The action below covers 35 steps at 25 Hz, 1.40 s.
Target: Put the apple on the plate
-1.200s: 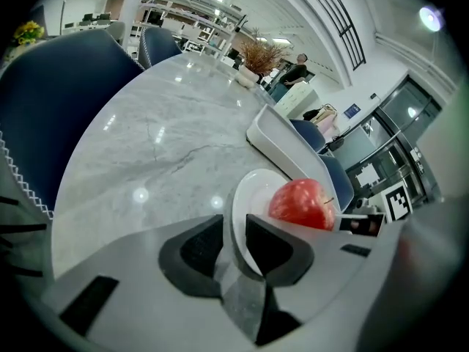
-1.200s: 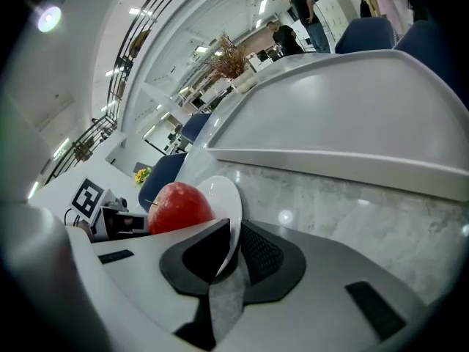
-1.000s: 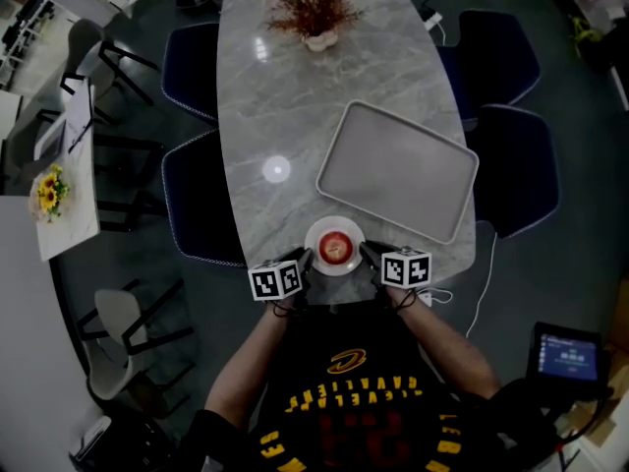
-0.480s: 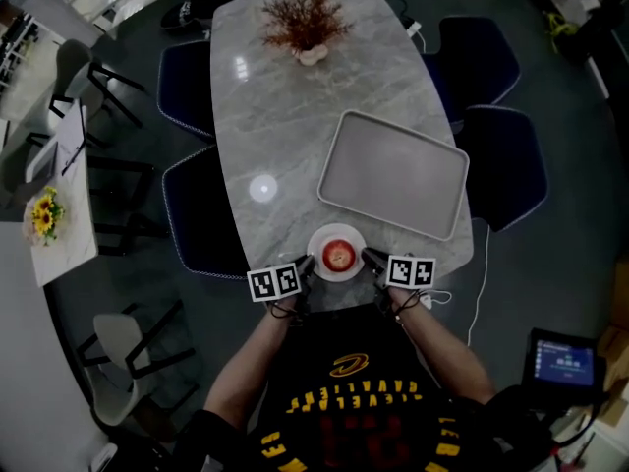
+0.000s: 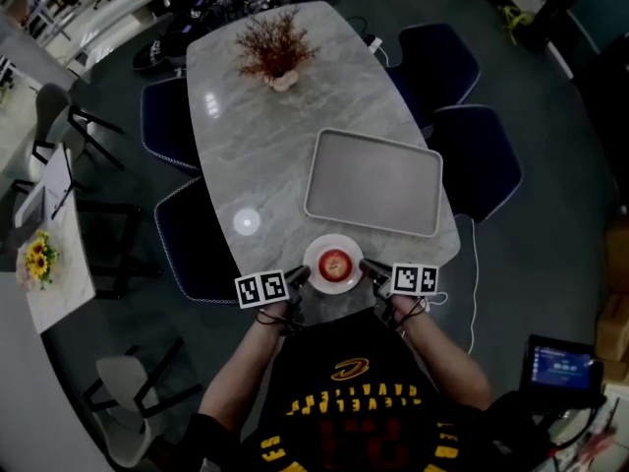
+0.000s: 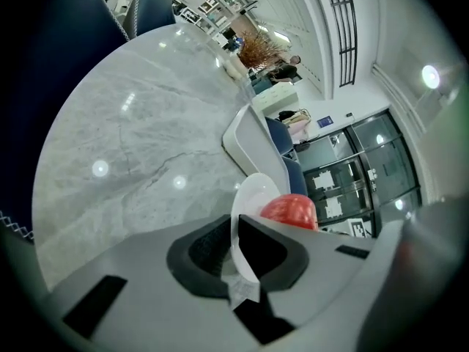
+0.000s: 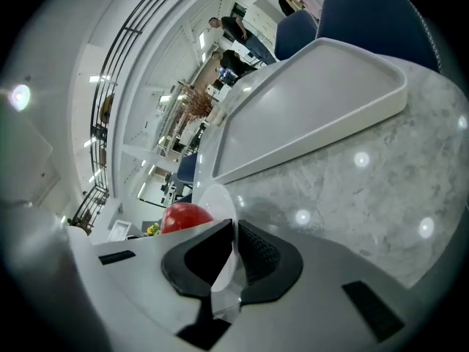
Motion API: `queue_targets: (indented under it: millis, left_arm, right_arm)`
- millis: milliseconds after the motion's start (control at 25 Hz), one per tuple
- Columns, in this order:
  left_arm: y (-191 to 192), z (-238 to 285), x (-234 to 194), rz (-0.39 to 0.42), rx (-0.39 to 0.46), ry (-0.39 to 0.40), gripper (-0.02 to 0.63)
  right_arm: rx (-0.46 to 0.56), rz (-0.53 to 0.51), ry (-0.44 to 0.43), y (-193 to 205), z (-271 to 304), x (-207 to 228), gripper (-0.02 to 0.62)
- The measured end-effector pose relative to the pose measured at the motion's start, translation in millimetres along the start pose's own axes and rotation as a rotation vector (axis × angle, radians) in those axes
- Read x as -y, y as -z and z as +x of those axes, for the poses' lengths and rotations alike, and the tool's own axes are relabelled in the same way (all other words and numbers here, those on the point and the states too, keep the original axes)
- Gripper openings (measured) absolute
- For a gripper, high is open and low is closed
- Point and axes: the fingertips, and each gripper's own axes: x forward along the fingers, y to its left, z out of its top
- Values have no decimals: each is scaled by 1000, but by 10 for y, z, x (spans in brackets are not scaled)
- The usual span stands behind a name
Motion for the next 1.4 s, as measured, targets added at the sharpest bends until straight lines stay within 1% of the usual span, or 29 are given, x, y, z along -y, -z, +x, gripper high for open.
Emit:
queue_targets:
  millis: [240, 480, 720, 760, 840, 880, 960, 1200, 1400]
  left_arm:
    - [-167, -90, 415, -3, -25, 147, 29]
    - [-355, -211, 819, 47, -48, 250, 26]
    - [-665, -235, 1285, 106, -46, 347, 25]
    - [-710, -238, 1355, 115, -45, 362, 25]
    - [-782, -245, 1482, 130, -46, 389, 25]
    - [-816, -237, 1550, 138, -48, 401, 23]
    - [-883, -200, 1698, 153, -51, 420, 23]
    - [-1104, -184, 1987, 178, -54, 450, 21]
    - [-1297, 44, 2098, 161, -59, 443, 21]
  right_arm:
    - [108, 54, -37, -174, -336, -221, 32]
    - [229, 141, -72, -316, -646, -468, 31]
    - [321, 177, -126, -609, -910, -658, 28]
    - [334, 172, -127, -664, -954, -683, 28]
    - [358, 156, -96, -754, -1059, -684, 28]
    - [368, 149, -83, -806, -1113, -680, 26]
    - [387, 136, -85, -935, -1206, -694, 26]
    - [423, 150, -173, -1235, -1279, -853, 26]
    - [406, 150, -201, -1556, -1239, -686, 26]
